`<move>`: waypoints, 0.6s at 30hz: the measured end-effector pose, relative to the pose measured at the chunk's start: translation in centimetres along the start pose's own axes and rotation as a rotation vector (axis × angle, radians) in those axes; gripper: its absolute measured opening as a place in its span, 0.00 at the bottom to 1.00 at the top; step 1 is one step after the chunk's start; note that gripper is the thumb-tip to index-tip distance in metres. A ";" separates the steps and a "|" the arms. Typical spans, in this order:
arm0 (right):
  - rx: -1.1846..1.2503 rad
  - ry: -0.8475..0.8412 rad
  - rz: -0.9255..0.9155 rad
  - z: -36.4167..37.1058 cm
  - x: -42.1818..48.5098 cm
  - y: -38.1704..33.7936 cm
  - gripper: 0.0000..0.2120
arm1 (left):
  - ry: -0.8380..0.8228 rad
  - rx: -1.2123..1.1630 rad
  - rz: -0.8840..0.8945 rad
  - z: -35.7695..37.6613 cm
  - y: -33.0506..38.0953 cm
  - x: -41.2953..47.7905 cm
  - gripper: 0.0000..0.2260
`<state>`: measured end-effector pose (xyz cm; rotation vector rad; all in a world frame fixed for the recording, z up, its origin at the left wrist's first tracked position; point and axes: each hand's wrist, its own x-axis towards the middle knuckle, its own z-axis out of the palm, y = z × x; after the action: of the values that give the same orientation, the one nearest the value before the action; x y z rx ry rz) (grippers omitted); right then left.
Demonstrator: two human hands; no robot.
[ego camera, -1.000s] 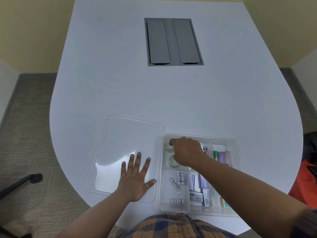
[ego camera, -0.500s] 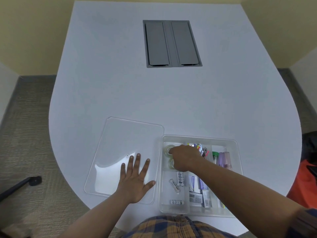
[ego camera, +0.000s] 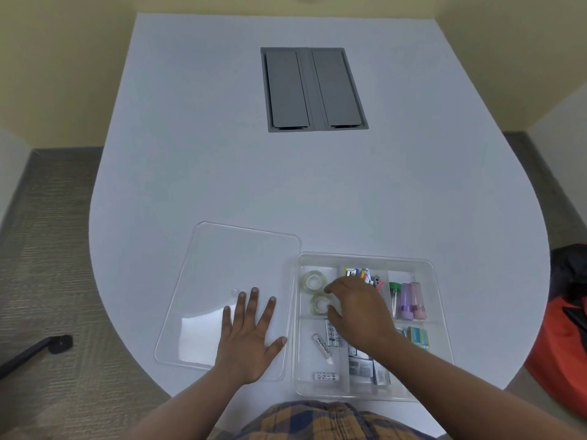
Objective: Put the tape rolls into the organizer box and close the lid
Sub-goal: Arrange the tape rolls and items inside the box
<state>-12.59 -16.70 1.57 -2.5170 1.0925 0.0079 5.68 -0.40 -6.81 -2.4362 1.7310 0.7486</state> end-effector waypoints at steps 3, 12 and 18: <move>-0.064 -0.051 0.026 1.1 -2.7 0.8 0.25 | 0.039 0.000 -0.032 0.0 0.6 -0.1 0.36; -0.091 -0.130 0.065 4.0 -6.7 2.6 0.38 | -0.018 -0.069 -0.113 -1.1 2.3 -0.8 0.44; -0.132 -0.117 0.060 4.6 -6.7 2.5 0.39 | -0.078 -0.087 -0.218 -2.9 3.9 -1.4 0.42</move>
<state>-18.29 -11.92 -2.45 -2.5609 1.1533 0.2480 2.86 -1.52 -2.75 -2.5592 1.4047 0.8946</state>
